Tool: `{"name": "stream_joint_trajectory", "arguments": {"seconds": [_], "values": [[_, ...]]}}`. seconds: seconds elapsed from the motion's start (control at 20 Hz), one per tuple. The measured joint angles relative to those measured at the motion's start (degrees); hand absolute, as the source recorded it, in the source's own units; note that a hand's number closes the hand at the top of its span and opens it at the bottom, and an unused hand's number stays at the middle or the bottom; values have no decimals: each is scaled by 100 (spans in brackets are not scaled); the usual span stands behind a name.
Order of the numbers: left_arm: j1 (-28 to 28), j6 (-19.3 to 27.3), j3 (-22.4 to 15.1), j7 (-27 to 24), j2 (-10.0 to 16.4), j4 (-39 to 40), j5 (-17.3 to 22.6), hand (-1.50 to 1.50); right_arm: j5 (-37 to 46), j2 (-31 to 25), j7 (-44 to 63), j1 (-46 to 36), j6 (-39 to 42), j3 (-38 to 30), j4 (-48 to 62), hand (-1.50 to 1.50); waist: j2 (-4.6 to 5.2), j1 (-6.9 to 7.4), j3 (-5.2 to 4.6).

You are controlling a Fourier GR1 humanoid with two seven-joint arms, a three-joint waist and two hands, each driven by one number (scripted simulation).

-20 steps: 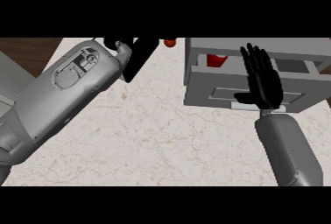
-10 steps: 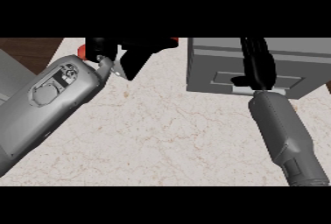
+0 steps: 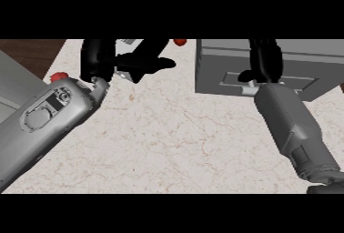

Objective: Pick up the can, place it into the drawer and close the drawer

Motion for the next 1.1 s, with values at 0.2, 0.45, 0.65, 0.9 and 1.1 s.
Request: {"name": "stream_joint_trajectory", "arguments": {"seconds": [0.2,0.45,0.65,0.9,1.1], "values": [[206,15,9,-27,44,-185,-86,-150,-36,-75,-95,-339,80,-93,385,-150,38,-5,8],[444,-29,55,-96,141,-407,-156,-150,-9,-149,-102,-621,166,-160,750,-150,74,0,18],[570,-58,121,-118,181,-501,-184,-150,-212,-146,-471,-754,287,-334,865,-150,98,-41,29],[764,-118,166,-187,221,-622,-186,-150,-743,-90,-1155,-789,428,-783,803,-150,115,-75,43],[956,-141,191,-275,260,-670,-219,-150,-1293,23,-1622,-905,738,-1231,734,-150,114,-101,53]]}}
